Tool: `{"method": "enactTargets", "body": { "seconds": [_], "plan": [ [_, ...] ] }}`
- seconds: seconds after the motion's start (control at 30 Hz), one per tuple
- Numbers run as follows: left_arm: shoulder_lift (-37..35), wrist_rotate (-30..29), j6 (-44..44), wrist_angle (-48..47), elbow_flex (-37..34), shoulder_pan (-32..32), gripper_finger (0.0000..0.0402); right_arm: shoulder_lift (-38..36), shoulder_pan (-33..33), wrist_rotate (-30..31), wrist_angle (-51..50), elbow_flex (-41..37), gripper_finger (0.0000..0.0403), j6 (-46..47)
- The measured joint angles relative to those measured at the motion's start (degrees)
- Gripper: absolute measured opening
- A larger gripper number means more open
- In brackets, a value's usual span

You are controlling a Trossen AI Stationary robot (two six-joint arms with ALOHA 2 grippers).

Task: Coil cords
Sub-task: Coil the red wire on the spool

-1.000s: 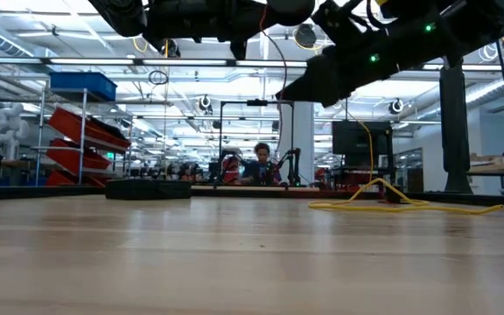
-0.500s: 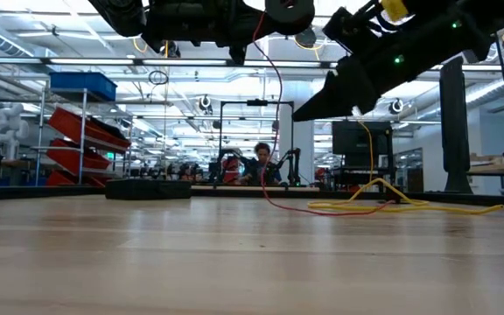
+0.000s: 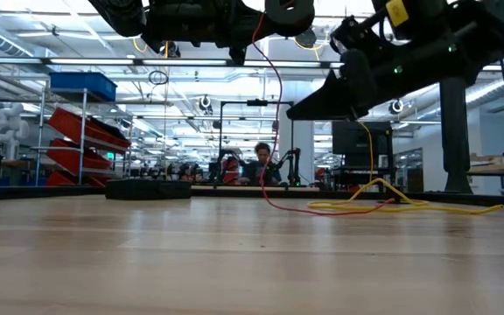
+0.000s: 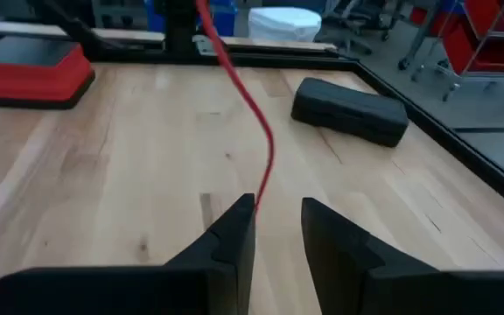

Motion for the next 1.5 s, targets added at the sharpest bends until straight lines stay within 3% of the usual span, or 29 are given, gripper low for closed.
{"method": "enactTargets", "body": {
  "seconds": [0.17,0.8,1.07,1.27,1.5],
  "plan": [
    [0.0,0.0,0.0,-0.02,-0.02,-0.02,0.0004,1.85,-1.78,-7.31,5.77,-0.89,0.0084,0.36],
    [0.02,0.0,-0.04,-1.07,-0.02,-0.11,0.0004,12.93,-3.26,-7.3,22.49,-0.92,0.0082,-0.06],
    [0.02,0.0,-0.04,-1.07,-0.02,-0.11,0.0004,13.12,-4.06,-7.26,22.65,-0.92,0.0009,-0.6],
    [0.03,0.03,0.09,-3.42,-0.02,-0.11,0.0004,13.1,-4.76,-6.82,19.06,-0.92,0.0002,0.96],
    [0.04,3.92,3.48,-12.78,-0.02,-0.11,0.0004,12.77,-5.01,-4.92,12.96,-0.92,0.0001,4.15]
  ]
}}
